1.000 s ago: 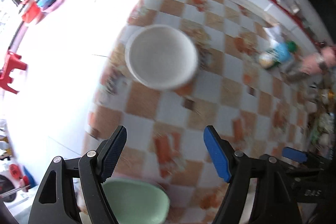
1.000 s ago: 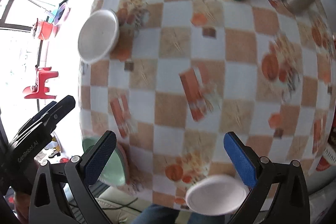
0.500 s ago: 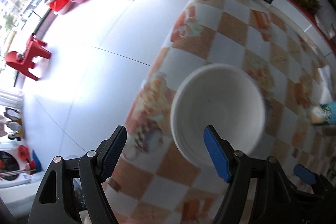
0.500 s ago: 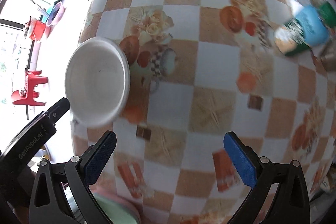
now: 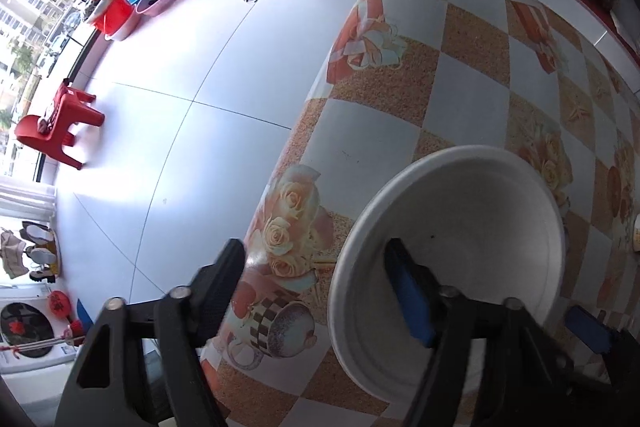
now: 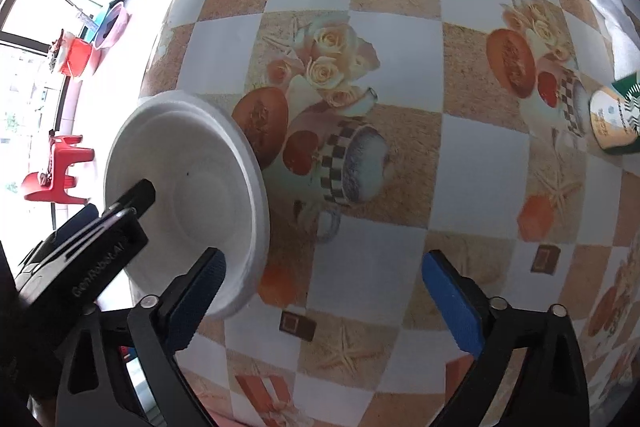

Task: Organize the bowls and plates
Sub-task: 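Move the right gripper to a third white bowl and close on its rim, then lift the third bowl with the right gripper and carry it over the bowl stack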

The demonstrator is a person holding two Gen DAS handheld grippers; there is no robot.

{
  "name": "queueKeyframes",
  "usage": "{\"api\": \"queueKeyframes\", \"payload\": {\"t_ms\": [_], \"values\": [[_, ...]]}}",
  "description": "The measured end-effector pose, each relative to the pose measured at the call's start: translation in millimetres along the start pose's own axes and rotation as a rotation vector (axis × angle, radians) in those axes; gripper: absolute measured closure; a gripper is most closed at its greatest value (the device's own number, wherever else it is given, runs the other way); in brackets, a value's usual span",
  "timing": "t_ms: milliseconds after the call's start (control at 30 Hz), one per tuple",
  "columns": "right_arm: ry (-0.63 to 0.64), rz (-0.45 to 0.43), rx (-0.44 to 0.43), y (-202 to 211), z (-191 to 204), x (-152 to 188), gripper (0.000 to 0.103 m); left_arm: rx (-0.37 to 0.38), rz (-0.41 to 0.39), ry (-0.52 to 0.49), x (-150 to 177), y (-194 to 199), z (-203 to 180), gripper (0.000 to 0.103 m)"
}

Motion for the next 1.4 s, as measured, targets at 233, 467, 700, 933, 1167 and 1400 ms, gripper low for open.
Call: {"api": "queueKeyframes", "payload": {"t_ms": [233,467,700,933,1167,1400], "values": [[0.039,0.023,-0.087,-4.4,14.8,-0.4,0.079,0.079,0.032,-0.073,4.6,-3.8,-25.9,0.075],[0.05,0.071,-0.096,-5.5,-3.0,14.0,0.084,0.096,0.065,-0.146,37.6,4.6,-50.4,0.077],[0.027,0.139,-0.068,-1.0,-42.0,62.4,0.084,0.094,0.104,-0.244,107.8,10.5,-91.4,0.077],[0.004,0.206,-0.036,1.3,-72.2,124.3,0.082,0.09,0.165,-0.298,179.0,15.8,-119.7,0.077],[-0.058,0.26,-0.071,-6.3,-93.3,178.1,0.082,0.066,0.188,-0.337,244.9,20.2,-132.5,0.077],[-0.062,0.265,-0.075,-2.3,-107.7,209.5,0.082,0.067,0.185,-0.371,283.1,25.6,-144.8,0.077]]}}
Point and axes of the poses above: each gripper's, at about its wrist camera, not at the fingertips, and y roughly against the way its jaws point, z to its left, x to its underside, the point moved 2 cm from there along -y, roughly the way its jaws point, and after that the axes turned 6 degrees about z, right-handed, at the moved point
